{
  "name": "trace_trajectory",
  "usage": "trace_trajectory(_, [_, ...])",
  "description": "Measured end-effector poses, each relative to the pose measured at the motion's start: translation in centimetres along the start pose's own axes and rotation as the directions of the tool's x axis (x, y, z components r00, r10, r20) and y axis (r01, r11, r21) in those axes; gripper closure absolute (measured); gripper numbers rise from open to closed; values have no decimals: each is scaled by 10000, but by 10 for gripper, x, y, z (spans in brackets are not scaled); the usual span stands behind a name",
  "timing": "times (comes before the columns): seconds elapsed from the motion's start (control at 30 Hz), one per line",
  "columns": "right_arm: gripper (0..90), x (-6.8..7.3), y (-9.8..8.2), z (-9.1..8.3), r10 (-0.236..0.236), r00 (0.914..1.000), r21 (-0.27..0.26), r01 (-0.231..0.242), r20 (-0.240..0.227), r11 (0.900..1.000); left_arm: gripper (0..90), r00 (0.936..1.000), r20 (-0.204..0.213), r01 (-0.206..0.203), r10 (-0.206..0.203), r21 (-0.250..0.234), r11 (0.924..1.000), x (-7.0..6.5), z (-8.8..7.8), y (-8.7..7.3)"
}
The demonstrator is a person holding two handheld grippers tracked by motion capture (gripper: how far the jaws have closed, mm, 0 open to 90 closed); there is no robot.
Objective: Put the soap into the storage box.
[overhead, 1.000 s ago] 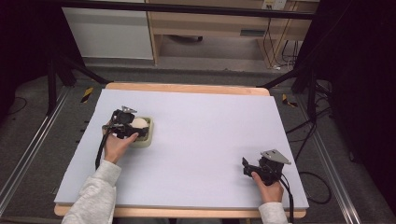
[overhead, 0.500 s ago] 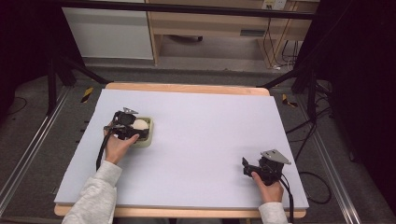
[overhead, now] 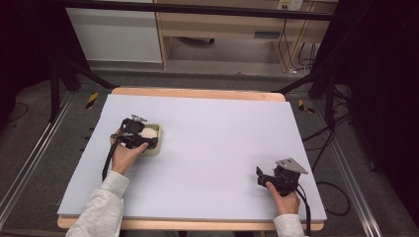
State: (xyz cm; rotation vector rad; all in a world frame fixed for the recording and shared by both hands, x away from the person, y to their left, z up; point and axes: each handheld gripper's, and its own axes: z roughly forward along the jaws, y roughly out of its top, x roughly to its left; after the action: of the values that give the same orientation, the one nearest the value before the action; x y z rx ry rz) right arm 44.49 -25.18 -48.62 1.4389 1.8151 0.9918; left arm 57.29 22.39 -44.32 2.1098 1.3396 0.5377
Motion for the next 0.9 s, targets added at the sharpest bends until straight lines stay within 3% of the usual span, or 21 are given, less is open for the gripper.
trace_trajectory(0.43, [45,-1,0,0,57,10000,2,-57,-25,10000,186,9994,338,62,-46,-493,9988,0,-23,-4])
trace_trajectory(0.57, [44,-1,0,0,71,10000,-18,-71,-16,10000,198,9990,440,136,-95,-925,9956,-4,-34,-7])
trace_trajectory(0.6, [44,-1,0,0,85,10000,-29,-85,-17,10000,202,9991,403,169,-124,-1120,9936,-4,-38,-7])
trace_trajectory(0.7, [44,-2,0,0,160,9998,10,-160,-73,9999,228,9956,833,570,-431,-1730,9833,-4,-49,-11])
trace_trajectory(0.8, [45,-1,0,0,129,9999,4,-129,-55,9999,238,9973,677,403,-270,-2041,9781,-7,-57,-17])
trace_trajectory(0.9, [44,-1,0,0,95,10000,-30,-95,-25,10000,246,9968,713,514,-360,-2268,9726,-7,-65,-25])
